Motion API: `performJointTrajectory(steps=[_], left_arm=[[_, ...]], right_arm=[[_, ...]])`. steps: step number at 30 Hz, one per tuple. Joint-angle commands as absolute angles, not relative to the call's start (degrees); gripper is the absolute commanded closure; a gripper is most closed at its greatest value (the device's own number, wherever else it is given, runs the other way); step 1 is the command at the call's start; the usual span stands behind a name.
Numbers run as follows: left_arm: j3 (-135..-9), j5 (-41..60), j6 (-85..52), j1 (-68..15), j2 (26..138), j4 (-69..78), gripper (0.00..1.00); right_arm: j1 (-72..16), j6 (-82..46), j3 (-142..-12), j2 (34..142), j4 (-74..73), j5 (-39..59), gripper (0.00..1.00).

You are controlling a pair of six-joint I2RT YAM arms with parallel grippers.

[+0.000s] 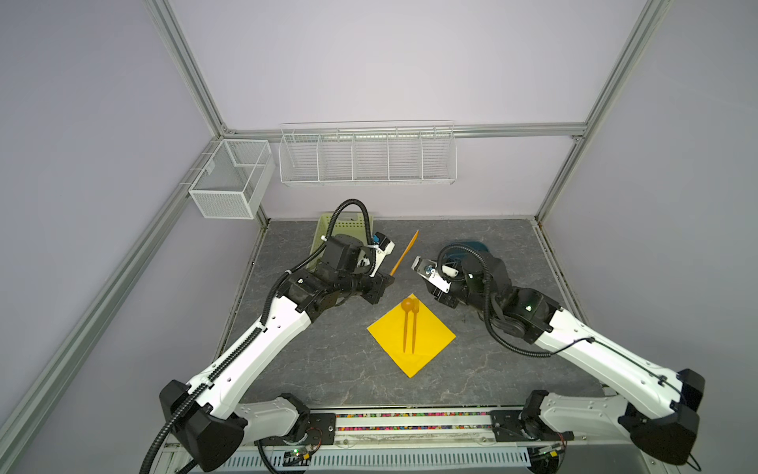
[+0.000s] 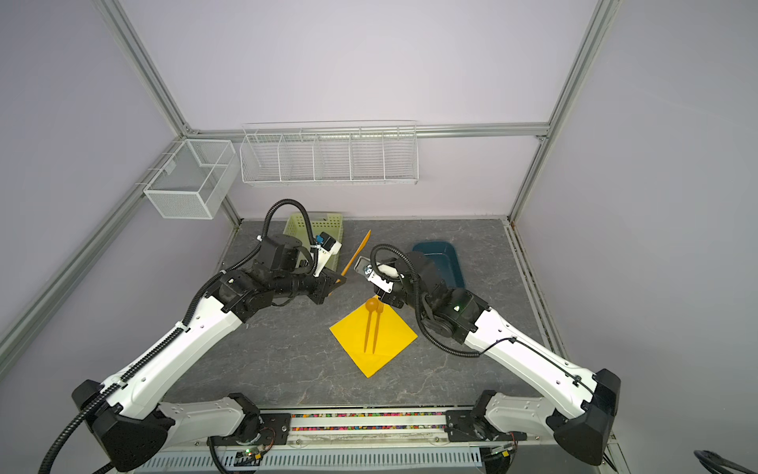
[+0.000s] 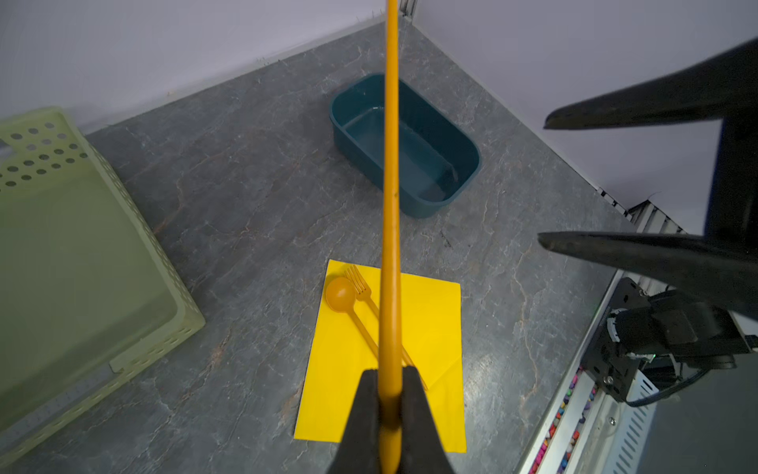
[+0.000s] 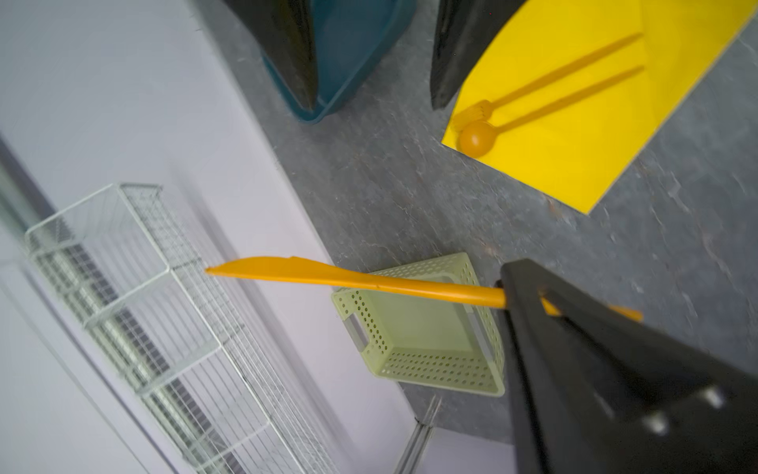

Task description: Place the utensils on the paper napkin and roll it up

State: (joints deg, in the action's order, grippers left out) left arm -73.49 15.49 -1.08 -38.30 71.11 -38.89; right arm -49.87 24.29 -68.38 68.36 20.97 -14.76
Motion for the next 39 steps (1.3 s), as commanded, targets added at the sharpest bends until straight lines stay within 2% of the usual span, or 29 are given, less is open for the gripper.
performJointTrajectory(steps=[1,6,10,17,26,39], left_arm=[[-72.2,14.06,-2.54,-38.23,69.62,-33.15,0.94],[-71.83,14.83,-3.35,-38.23,68.86,-29.56,0.94],[-70.85,14.91,-3.99,-38.23,68.03,-27.35,0.93],[-70.5,15.81,-4.63,-38.23,68.03,-26.6,0.93],[-69.51,17.82,-7.1,-38.23,67.02,-24.27,0.93],[-67.76,19.47,-11.46,-38.23,64.95,-19.68,0.93]], right_arm=[[-48.05,-11.45,-68.09,68.47,17.21,-9.96,0.53],[-45.51,-39.06,-67.6,70.04,9.68,-2.29,0.56],[-45.35,-47.65,-71.09,73.57,7.16,1.98,0.57],[-45.15,-51.05,-74.32,77.69,1.05,6.61,0.55],[-43.72,-56.53,-70.14,78.27,-12.38,9.59,0.65],[-43.53,-56.39,-68.71,77.18,-12.66,10.68,0.69]])
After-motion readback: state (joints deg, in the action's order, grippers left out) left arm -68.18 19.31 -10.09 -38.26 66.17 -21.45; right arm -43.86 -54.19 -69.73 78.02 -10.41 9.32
